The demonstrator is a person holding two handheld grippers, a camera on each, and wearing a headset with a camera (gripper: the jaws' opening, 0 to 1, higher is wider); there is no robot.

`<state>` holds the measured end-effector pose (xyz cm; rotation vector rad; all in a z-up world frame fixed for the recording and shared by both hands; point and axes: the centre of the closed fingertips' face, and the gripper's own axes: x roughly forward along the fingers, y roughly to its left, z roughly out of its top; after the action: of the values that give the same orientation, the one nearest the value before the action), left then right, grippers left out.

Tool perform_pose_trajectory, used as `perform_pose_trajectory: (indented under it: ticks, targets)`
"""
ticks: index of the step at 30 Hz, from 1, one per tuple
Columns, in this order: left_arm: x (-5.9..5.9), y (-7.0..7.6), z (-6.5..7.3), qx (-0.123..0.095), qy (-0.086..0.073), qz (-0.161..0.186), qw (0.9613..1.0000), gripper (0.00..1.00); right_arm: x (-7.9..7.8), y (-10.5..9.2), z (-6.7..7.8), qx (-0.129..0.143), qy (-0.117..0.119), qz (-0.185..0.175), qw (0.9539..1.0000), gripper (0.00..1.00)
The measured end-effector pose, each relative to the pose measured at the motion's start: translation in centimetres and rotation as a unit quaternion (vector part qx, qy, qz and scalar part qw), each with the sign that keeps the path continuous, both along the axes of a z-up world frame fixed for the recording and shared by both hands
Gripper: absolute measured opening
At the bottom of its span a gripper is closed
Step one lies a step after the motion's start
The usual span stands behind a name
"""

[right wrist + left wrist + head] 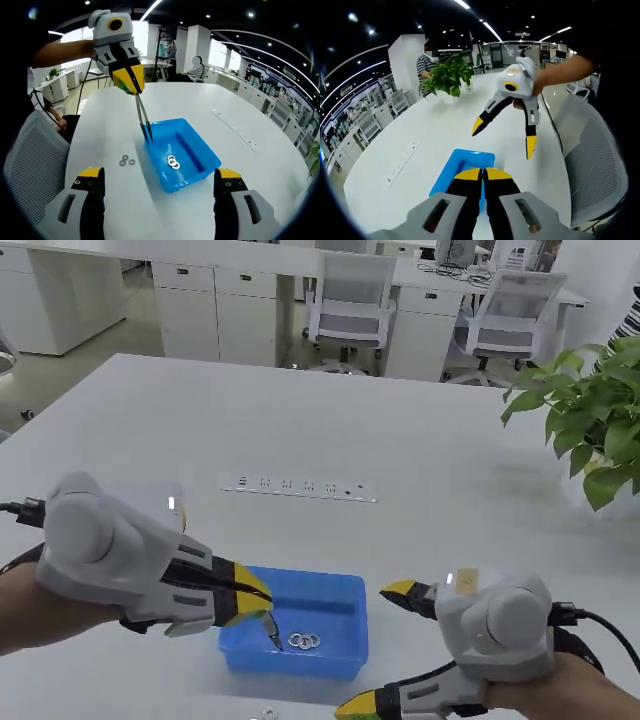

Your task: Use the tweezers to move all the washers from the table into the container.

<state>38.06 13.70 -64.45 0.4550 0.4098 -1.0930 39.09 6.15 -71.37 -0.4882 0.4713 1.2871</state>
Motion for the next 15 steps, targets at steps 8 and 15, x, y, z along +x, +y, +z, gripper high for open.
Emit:
perform_pose_trajectory:
  ticks: [8,15]
  targets:
    - [-0.9,0.1,0.6,0.008,-0.008,-0.004,0.9999,0.05,-1.1,0.1,0.0,0.010,0.004,-0.005,0.9999,0.99]
    - [-1.6,0.3,0.7,0.015,-0.007,-0.009,0.9998,0.05,-1.7,0.2,-0.2,0.013,0.005,-0.004,0.9999,1.00]
